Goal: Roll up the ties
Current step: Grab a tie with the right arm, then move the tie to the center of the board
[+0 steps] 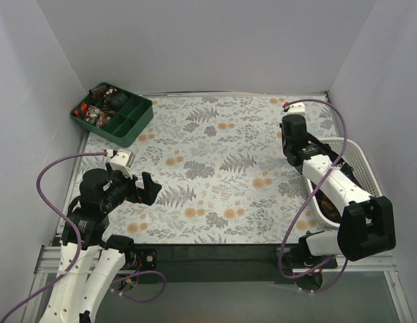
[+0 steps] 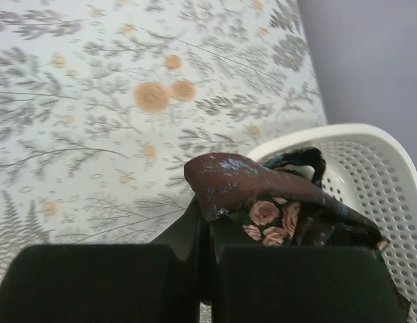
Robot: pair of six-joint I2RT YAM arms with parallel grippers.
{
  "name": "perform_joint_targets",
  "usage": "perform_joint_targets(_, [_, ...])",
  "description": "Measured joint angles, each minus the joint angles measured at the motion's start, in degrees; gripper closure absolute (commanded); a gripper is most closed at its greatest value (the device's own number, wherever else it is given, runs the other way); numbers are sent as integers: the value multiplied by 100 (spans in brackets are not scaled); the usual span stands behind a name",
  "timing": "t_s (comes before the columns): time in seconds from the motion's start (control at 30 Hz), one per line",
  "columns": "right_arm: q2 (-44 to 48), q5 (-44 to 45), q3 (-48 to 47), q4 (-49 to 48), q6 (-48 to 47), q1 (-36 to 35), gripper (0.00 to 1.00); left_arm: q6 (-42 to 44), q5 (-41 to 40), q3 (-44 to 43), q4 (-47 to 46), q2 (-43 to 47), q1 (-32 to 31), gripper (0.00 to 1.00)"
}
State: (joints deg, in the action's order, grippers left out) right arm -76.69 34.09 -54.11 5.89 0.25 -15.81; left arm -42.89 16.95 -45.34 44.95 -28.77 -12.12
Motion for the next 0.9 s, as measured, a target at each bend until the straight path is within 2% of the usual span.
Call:
perform_joint_targets(0.17, [-199, -245, -205, -33, -208, -1172, 99, -46, 0, 48, -42, 79, 0, 2])
perform_joint_targets(0.23, [-455, -439, -321, -111, -295, -1784, 93, -83, 0, 111, -42, 120, 0, 2])
perform_joint_targets(0.33, [-951, -811, -483, -103, -422, -2603, 66, -122, -2, 166, -50, 166, 0, 2])
perform_joint_targets(0.37, [-1084, -931, -527, -42, -450, -2793, 48, -140, 0, 181, -50, 184, 0, 2])
perform_joint_targets(0.47, [-1283, -1130, -557, 306, -424, -3161, 26, -170, -2, 186, -52, 223, 0, 2])
perform_joint_targets(0.63, [-881, -1036, -595, 741, -208, -2874, 18, -195, 0, 190, -61, 245, 0, 2])
perform_joint_targets(0.73, [-372, -979, -667, 892, 120, -2306, 17, -208, 2, 254, -105, 267, 0, 2])
perform_joint_targets(0.9, [428, -1082, -704, 946, 1029, -887, 12, -223, 4, 354, -151, 269, 0, 2])
